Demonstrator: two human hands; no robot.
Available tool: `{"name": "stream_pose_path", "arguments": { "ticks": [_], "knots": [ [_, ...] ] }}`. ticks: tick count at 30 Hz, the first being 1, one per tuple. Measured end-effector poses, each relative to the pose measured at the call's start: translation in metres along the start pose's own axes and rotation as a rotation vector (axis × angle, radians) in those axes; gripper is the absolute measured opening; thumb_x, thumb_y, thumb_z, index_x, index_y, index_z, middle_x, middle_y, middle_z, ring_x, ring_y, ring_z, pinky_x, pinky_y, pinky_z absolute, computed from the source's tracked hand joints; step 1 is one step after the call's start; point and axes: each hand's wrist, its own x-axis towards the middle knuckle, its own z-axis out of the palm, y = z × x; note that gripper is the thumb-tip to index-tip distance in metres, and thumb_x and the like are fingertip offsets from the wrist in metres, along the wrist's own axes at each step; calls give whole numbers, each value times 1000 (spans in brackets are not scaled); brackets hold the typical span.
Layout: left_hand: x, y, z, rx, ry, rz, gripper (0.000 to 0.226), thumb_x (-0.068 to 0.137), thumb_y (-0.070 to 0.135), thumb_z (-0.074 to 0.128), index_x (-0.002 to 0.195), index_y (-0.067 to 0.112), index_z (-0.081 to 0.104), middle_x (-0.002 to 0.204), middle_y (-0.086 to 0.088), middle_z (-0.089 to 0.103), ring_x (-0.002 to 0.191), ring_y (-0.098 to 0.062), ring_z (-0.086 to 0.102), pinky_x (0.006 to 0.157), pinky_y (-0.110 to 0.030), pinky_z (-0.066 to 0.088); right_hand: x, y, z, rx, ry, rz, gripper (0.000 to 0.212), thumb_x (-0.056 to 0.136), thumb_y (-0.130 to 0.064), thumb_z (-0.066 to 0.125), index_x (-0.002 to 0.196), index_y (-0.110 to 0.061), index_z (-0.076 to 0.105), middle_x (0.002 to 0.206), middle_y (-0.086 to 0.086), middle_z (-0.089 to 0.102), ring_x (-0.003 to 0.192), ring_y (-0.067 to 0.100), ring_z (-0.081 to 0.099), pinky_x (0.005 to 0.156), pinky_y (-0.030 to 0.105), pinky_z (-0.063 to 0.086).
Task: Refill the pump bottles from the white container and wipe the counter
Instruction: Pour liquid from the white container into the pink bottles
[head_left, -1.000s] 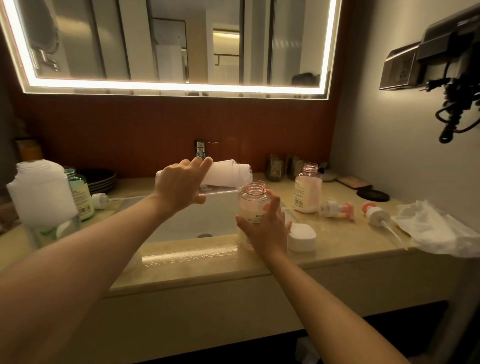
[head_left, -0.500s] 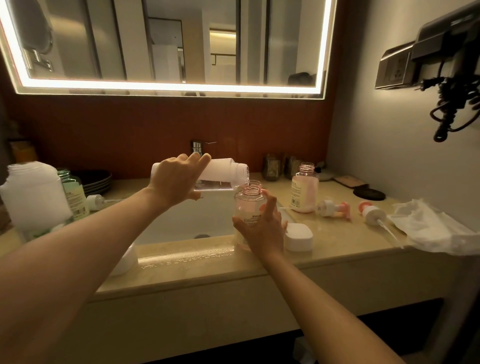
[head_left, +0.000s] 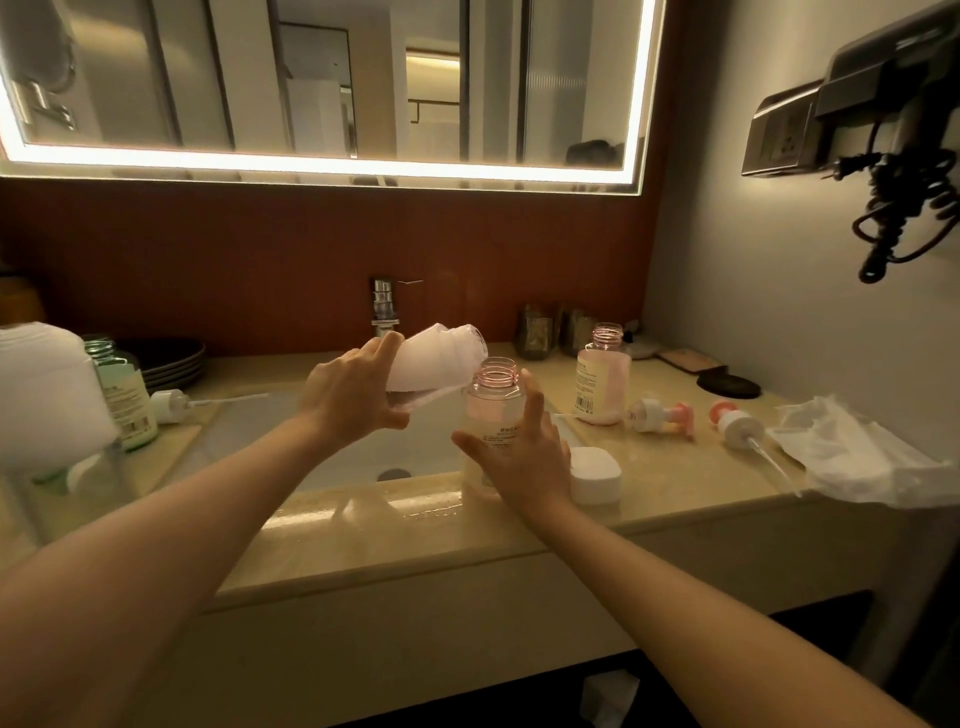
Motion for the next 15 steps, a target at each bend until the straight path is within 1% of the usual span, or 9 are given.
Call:
{"name": "stream_pose_path", "arguments": {
  "ticks": [2,3,4,5,7,9,10,12,15],
  "knots": [
    [-4,3,5,-68,7,-34,74,64,34,81,121,6,43,109,-13,61,84,-32,63,62,-37,51,-4,4,-6,-24,28,-84,93,69,-84,29,143,-32,6,147,4,36,131,26,37,107,55,27],
    [-6,4,7,-98,18,-49,73,64,33,81,120,5,44,108,-14,61,83,-33,63,60,-36,50,-5,9,-11,-35,56,-116,89,72,-83,19,144,-31,9,147,4,37,132,25,36,108,54,26],
    [-7,5,10,-128,27,-65,71,65,32,80,120,4,44,107,-15,62,82,-33,62,59,-35,47,-8,15,-16,-51,84,-118,85,76,-80,13,144,-30,13,146,4,38,132,25,36,109,51,25],
    [-8,7,12,-148,37,-79,70,65,32,80,119,4,44,107,-15,62,82,-33,61,58,-32,43,-10,21,-22,-72,107,-97,79,81,-75,12,145,-28,17,145,4,38,132,25,36,109,49,24],
    [-10,9,17,-176,44,-102,70,66,32,80,119,4,44,108,-15,61,82,-33,61,57,-30,39,-12,37,-33,-174,109,-41,63,91,-59,26,144,-26,21,145,5,37,132,24,34,109,49,25],
    [-11,9,23,-210,43,-121,74,64,32,81,121,4,43,110,-16,60,85,-35,61,57,-33,43,-10,53,-42,-310,29,-14,57,93,-44,42,144,-24,23,145,4,36,132,23,33,107,49,28],
    [-11,10,25,-227,42,-127,76,63,32,82,122,3,42,111,-17,59,86,-36,61,59,-36,47,-7,60,-46,-349,-11,-14,57,93,-40,46,143,-24,25,145,4,36,131,23,34,106,48,30],
    [-11,11,28,-246,50,-133,78,62,31,83,122,3,41,112,-18,59,87,-38,61,62,-41,51,-1,71,-53,-366,-44,-11,54,93,-36,48,141,-21,30,143,5,38,130,23,36,104,44,34],
    [-9,14,31,-254,75,-138,78,61,31,84,121,2,42,110,-19,59,85,-39,61,62,-41,52,9,82,-60,-355,-56,30,48,94,-33,46,138,-18,34,145,7,37,133,25,32,105,41,32]
  ]
}}
